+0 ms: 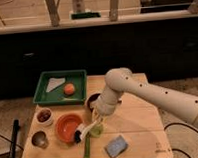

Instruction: Place brush in plastic cup

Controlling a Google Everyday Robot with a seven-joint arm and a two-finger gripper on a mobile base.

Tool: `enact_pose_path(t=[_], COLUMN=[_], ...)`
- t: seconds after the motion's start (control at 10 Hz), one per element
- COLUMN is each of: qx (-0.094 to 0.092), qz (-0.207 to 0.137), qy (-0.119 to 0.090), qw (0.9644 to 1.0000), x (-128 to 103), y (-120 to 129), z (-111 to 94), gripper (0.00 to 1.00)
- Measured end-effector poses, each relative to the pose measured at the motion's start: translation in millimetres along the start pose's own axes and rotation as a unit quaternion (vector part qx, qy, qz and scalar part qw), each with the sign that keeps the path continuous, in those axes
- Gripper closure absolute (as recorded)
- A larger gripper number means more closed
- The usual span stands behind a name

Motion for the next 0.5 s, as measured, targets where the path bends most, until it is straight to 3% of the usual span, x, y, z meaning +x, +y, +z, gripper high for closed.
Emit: enact_pose_path(t=[0.3, 0.5], qx=[-0.010, -0.016], qz=[-0.005, -0.012], qy=[0.003, 0.016], qw=[0.9999, 0.9997], x=[-4.0, -5.9], y=[-1.5, -4.3], z=[10.6, 18.4], gripper=[1.00, 1.00])
